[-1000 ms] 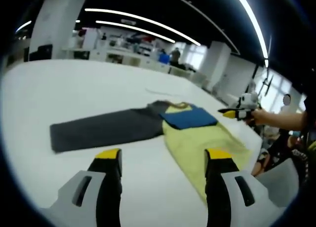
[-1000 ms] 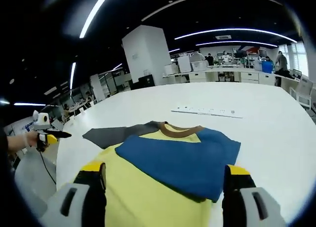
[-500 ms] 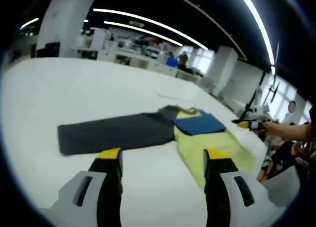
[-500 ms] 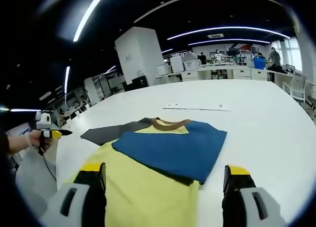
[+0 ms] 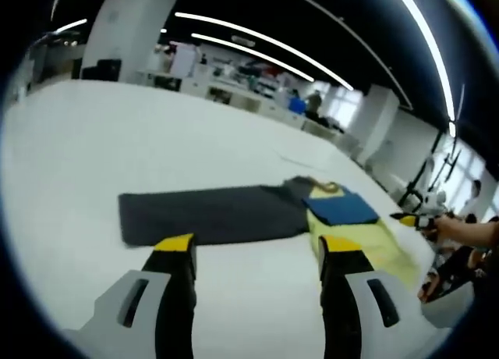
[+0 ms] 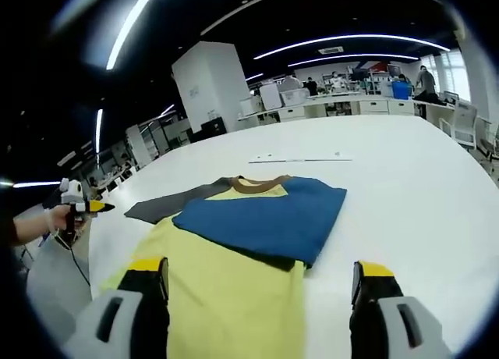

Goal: Fold the garment on the visible template until the final outline fits inside the template.

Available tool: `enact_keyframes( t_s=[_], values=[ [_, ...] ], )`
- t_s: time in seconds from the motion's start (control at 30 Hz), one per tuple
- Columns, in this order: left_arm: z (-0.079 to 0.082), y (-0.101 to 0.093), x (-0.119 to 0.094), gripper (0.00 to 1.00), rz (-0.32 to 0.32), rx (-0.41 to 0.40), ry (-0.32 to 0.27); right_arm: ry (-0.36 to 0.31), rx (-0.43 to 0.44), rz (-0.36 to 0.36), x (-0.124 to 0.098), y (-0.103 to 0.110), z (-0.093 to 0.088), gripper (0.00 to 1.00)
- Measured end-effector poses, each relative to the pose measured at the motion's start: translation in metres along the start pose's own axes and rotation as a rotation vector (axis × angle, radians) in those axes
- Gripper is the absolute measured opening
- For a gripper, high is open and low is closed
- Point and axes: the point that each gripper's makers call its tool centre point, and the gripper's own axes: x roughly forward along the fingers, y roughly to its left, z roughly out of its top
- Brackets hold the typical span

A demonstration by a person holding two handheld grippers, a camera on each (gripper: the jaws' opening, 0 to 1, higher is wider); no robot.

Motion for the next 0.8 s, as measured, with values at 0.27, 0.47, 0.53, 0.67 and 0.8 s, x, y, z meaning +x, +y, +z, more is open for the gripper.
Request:
enact_keyframes(
  t_s=[0.27, 0.47, 0.53, 0.67, 0.8],
  values=[
    [-0.002, -0.012, -0.004, 0.59, -0.027, 0.037, 0.007, -0.004, 0.087, 0.002, 0.014, -0.014, 0.003, 0.89],
    [-0.003, -0.011, -0.008, 0.59, -0.021, 0.034, 0.002, 0.006, 0.234, 0.053, 0.021, -0.010, 0.002, 0.69],
    [-0.004, -0.011, -0.009, 0.60, -0.019, 0.035, 0.003, -0.004, 0.248, 0.052, 0.025, -0.014, 0.004, 0.68],
    [-0.005, -0.013, -0.013, 0.59, -0.018, 0.031, -0.001, 0.014, 0.317, 0.048, 0.031, -0.023, 0.001, 0.64],
    [-0.006, -0.014, -0.016, 0.59, -0.018, 0.031, -0.004, 0.019, 0.461, 0.086, 0.036, -0.024, 0.004, 0.49]
  ],
)
